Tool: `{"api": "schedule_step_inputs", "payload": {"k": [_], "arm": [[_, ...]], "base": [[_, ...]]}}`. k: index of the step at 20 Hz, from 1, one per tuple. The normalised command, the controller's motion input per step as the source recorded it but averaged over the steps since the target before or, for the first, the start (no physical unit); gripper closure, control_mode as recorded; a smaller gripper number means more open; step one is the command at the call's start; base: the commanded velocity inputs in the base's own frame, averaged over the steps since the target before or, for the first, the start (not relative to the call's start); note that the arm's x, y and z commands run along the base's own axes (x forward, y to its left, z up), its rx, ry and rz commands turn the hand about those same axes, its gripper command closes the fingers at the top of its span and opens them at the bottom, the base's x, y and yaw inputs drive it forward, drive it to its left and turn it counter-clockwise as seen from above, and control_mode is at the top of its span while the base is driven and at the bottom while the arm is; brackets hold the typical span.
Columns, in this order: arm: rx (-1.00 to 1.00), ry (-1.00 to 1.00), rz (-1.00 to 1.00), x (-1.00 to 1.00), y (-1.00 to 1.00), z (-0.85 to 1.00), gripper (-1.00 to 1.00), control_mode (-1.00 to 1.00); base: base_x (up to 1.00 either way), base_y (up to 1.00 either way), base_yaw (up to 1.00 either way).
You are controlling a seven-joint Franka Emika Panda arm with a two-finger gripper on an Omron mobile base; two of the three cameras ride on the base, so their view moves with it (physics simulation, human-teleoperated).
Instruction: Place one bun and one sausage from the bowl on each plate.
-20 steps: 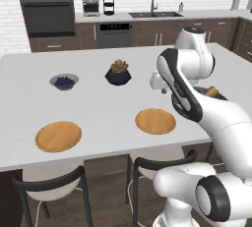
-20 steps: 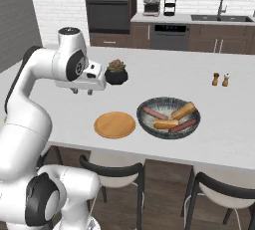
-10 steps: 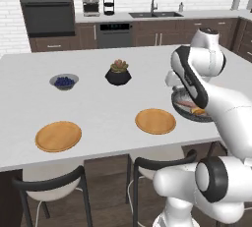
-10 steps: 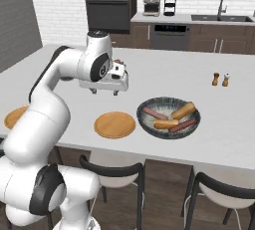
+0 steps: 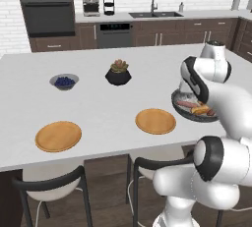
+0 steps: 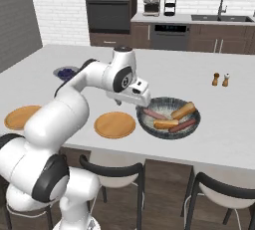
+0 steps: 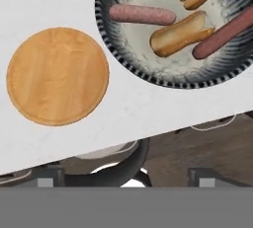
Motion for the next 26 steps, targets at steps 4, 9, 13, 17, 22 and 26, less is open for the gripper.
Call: {"api": "schedule_step_inputs", "payload": {"k": [4,9,13,17,22,26], "arm": [[0.00,0.11,-0.32,0.19,-0.69,-0.49,-1.00,-1.00],[0.00,0.06,-0.24,0.21,-0.64,-0.34,-1.00,-1.00],[0.03,0.00,-0.04,0.33,-0.33,-0.11,-1.00,-1.00],[0.07,0.00,-0.03,0.33,-0.34,-0.25,-1.00,-1.00],[0.17,0.00,-0.01,0.37,-0.29,-0.20,-1.00,-1.00],[0.11,0.00,-0.09,0.52,-0.15,-0.38,-1.00,-1.00]], "base": [[0.00,0.00,0.00],[0.00,0.00,0.00],[0.00,0.00,0.00],[0.00,0.00,0.00],[0.00,0.00,0.00],[0.00,0.00,0.00]]}}
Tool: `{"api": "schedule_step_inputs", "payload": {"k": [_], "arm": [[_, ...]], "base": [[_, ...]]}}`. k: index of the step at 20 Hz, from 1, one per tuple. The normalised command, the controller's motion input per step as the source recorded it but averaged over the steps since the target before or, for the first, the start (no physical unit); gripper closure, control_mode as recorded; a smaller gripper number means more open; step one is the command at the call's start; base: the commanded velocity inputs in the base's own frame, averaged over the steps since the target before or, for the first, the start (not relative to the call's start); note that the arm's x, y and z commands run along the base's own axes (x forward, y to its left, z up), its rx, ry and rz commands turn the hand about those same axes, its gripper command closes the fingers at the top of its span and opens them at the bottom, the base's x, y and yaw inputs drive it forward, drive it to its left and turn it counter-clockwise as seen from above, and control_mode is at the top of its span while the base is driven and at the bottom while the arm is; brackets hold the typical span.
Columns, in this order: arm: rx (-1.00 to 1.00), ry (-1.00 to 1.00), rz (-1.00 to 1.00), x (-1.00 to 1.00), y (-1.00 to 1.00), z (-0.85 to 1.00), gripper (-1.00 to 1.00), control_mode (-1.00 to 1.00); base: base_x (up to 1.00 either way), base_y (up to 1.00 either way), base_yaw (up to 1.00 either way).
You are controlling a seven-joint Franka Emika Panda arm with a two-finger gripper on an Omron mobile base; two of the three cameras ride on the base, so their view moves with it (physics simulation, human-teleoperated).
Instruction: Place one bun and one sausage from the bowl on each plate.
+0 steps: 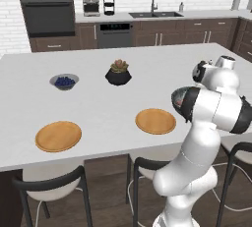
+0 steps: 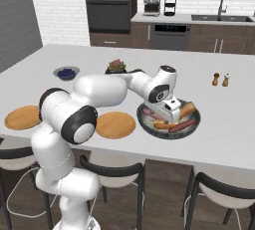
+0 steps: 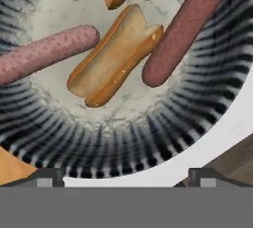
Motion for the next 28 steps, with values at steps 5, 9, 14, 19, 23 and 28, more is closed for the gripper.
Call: {"api": "schedule_step_inputs", "payload": {"k": [5,9,14,19,23,28], "arm": [[0.09,0.00,-0.07,0.37,-0.11,-0.39,-1.00,-1.00],[0.04,0.00,0.00,0.23,0.00,-0.29,-1.00,-1.00],[0.00,0.00,0.00,0.33,0.00,-0.23,-1.00,-1.00],[0.00,0.00,0.00,0.38,0.00,-0.30,-1.00,-1.00],[0.00,0.01,0.00,0.21,0.00,-0.36,-1.00,-1.00],[0.00,0.09,0.00,0.01,0.00,-0.28,-1.00,-1.00]], "base": [[0.00,0.00,0.00],[0.00,0.00,0.00],[0.00,0.00,0.00],[0.00,0.00,0.00],[0.00,0.00,0.00],[0.00,0.00,0.00]]}}
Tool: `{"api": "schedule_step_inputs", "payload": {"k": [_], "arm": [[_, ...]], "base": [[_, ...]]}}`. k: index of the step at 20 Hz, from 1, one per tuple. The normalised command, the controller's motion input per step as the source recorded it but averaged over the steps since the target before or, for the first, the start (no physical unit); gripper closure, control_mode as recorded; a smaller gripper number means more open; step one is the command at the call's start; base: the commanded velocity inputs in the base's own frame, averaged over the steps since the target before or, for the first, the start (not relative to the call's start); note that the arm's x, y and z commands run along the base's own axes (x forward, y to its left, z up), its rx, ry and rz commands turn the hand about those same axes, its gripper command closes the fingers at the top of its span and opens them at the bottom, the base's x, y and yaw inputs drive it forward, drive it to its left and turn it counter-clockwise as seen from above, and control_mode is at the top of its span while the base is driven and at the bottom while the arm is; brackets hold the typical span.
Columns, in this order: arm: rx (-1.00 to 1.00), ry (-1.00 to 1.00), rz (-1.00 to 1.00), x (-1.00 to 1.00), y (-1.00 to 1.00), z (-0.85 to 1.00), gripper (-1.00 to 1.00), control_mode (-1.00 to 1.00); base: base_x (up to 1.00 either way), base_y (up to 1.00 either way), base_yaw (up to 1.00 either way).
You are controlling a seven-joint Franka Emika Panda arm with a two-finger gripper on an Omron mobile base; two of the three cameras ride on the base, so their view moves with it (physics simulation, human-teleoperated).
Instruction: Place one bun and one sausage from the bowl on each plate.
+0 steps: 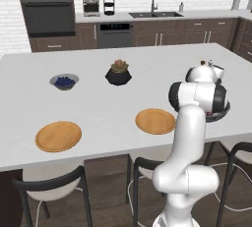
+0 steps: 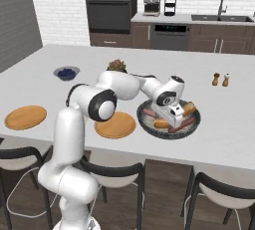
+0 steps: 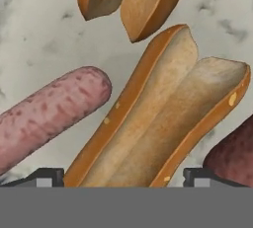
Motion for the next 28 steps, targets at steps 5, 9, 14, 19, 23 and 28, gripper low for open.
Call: {"api": "schedule_step_inputs", "payload": {"k": [5,9,14,19,23,28], "arm": [[0.00,0.14,0.00,0.04,0.00,-0.26,-1.00,-1.00],[0.00,0.17,-0.04,0.00,0.09,-0.48,-1.00,-1.00],[0.00,0.00,-0.02,0.00,0.02,-0.39,-1.00,-1.00],[0.00,0.00,0.00,-0.07,0.08,-0.52,-1.00,-1.00],[0.00,0.00,0.00,-0.08,0.23,-0.62,1.00,-1.00],[0.00,-0.03,0.00,0.00,0.09,-0.30,1.00,-1.00]], "base": [[0.00,0.00,0.00],[0.00,0.00,0.00],[0.00,0.00,0.00],[0.00,0.00,0.00],[0.00,0.00,0.00],[0.00,0.00,0.00]]}}
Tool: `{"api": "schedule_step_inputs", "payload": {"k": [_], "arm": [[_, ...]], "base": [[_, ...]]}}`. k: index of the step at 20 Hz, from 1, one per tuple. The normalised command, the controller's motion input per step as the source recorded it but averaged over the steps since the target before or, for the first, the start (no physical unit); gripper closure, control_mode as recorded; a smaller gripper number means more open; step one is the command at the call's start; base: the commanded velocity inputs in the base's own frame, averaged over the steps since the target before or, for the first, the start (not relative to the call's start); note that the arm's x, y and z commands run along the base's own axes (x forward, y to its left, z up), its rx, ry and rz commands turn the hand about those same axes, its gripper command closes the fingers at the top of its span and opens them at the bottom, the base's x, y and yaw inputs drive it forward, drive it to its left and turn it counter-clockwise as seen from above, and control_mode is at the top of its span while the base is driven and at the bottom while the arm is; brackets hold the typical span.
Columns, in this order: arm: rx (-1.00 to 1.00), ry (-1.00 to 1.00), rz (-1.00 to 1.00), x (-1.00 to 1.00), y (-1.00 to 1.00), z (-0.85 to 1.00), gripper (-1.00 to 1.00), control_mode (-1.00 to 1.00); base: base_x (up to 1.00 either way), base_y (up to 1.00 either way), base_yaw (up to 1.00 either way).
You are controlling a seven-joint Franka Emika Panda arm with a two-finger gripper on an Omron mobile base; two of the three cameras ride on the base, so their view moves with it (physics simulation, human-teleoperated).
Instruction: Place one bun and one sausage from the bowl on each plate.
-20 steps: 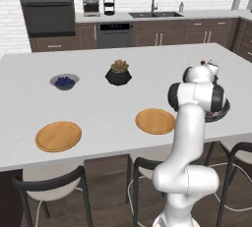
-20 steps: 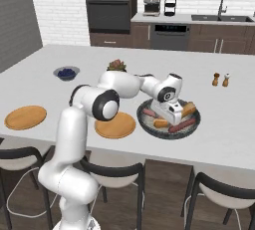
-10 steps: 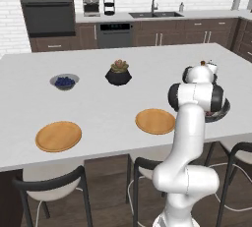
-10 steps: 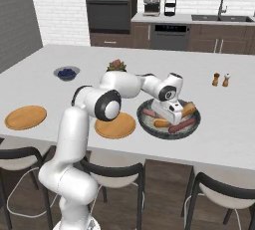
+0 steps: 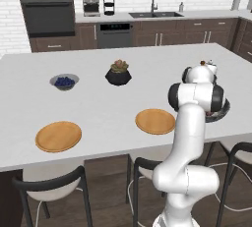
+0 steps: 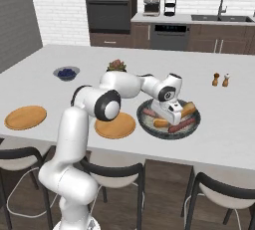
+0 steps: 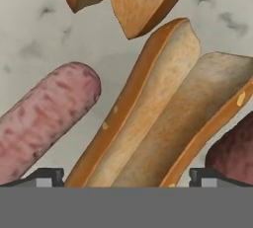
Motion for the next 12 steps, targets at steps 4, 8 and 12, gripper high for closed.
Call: {"api": "schedule_step_inputs", "payload": {"k": [4,8,12], "arm": [[0.00,-0.04,-0.01,0.00,0.08,0.01,1.00,-1.00],[-0.01,-0.07,0.00,-0.30,0.16,0.36,1.00,-1.00],[-0.18,-0.03,0.00,-0.30,0.54,0.87,1.00,-1.00]], "base": [[0.00,0.00,0.00],[0.00,0.00,0.00],[0.00,0.00,0.00]]}}
